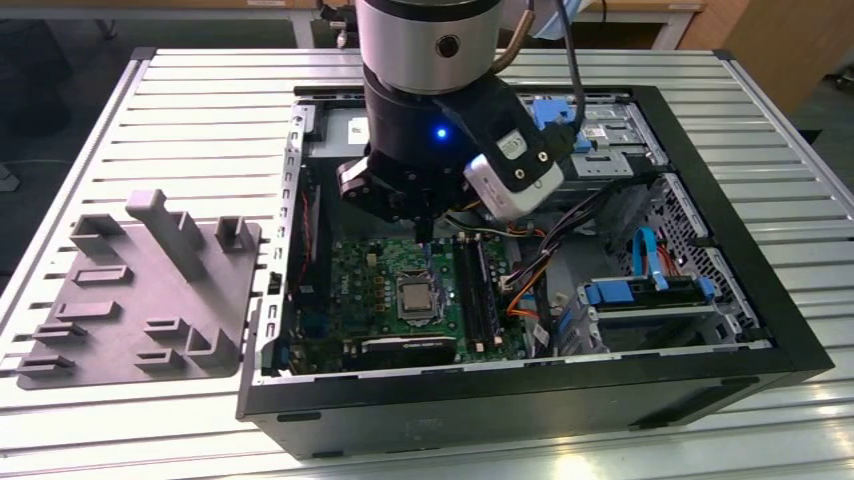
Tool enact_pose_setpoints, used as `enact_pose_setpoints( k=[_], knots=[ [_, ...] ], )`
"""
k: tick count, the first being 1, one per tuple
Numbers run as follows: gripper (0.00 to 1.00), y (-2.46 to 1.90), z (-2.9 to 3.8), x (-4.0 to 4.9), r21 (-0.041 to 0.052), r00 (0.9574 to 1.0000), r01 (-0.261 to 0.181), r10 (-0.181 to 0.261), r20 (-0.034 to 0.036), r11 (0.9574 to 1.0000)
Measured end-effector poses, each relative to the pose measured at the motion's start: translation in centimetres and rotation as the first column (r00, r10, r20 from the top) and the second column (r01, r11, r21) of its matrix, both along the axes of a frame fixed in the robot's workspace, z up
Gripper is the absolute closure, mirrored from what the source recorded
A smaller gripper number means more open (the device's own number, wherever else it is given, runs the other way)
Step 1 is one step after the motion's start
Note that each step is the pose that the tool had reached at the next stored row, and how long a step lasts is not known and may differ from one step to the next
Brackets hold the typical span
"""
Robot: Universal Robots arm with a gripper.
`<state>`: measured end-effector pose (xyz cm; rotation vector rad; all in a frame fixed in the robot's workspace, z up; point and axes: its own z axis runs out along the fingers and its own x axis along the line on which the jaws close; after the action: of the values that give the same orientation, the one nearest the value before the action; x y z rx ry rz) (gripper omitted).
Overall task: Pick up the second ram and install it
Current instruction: 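Insert the second ram into the second slot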
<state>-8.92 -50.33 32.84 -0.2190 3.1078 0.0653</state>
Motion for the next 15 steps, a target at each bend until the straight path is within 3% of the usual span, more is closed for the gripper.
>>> enact_pose_setpoints(
  k=[4, 8, 13, 15],
  knots=[
    [0.89, 0.00, -0.06, 0.00, 0.0000, 0.9989, 0.048, -0.048, 0.0000, 0.9989],
    [0.89, 0.00, -0.11, 0.00, -0.0001, 0.9951, 0.099, -0.099, -0.0001, 0.9951],
    [0.89, 0.00, -0.12, 0.00, 0.0000, 0.9947, 0.103, -0.103, 0.0000, 0.9947],
    [0.89, -0.01, -0.13, -0.01, 0.0109, 0.9947, 0.103, -0.103, -0.0011, 0.9946]
  ],
)
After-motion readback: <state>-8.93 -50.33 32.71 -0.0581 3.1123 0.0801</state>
